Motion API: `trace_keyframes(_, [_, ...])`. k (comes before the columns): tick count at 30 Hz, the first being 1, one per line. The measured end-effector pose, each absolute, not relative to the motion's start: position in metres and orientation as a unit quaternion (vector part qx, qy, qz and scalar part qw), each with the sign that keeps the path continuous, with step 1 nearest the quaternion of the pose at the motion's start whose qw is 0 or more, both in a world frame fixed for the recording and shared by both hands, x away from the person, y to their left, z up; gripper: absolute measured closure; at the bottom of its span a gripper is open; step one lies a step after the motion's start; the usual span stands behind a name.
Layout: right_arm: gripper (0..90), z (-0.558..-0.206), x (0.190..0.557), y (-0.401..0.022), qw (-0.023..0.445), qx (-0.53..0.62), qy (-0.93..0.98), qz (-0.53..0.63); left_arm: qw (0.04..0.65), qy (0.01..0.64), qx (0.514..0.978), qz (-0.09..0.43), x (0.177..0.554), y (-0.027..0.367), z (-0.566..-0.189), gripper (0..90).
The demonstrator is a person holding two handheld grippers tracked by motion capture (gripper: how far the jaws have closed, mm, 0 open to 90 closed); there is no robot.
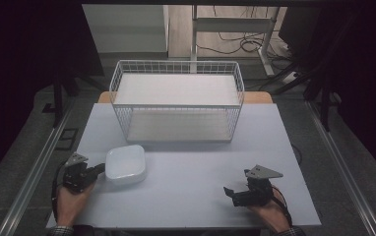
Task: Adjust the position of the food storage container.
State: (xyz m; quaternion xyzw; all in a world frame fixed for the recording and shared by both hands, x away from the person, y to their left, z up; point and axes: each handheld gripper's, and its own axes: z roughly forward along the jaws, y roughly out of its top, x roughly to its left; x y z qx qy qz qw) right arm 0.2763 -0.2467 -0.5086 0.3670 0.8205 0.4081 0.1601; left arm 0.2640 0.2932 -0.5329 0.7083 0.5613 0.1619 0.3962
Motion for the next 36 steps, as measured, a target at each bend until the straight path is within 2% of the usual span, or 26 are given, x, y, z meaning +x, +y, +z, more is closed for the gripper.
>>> trace_keyframes(17, [0.0,-0.507,0.287,-0.240,0.145,0.377,0.823,0.399,0.416,0.544,0.716,0.132,0.272,0.271,-0.531,89.7])
trace_keyframes(21, [6.7,-0.504,0.290,-0.239,0.136,0.374,0.823,0.405,0.416,0.532,0.726,0.129,0.275,0.260,-0.529,89.7])
trace_keyframes(24, [13.5,-0.501,0.293,-0.237,0.133,0.374,0.823,0.406,0.414,0.524,0.733,0.128,0.276,0.252,-0.529,89.7])
trace_keyframes(26, [21.8,-0.498,0.295,-0.235,0.136,0.376,0.822,0.406,0.413,0.522,0.735,0.127,0.276,0.249,-0.528,89.7])
trace_keyframes(27, [21.8,-0.498,0.295,-0.235,0.136,0.376,0.822,0.406,0.415,0.522,0.735,0.124,0.277,0.246,-0.528,89.7])
trace_keyframes(28, [26.8,-0.496,0.296,-0.234,0.131,0.375,0.821,0.411,0.415,0.520,0.737,0.123,0.278,0.244,-0.528,89.7])
trace_keyframes(29, [36.3,-0.493,0.299,-0.231,0.123,0.373,0.823,0.410,0.414,0.517,0.739,0.122,0.279,0.242,-0.528,89.7])
trace_keyframes(36, [65.6,-0.492,0.310,-0.210,0.108,0.344,0.850,0.384,0.414,0.499,0.753,0.110,0.285,0.222,-0.526,89.7])
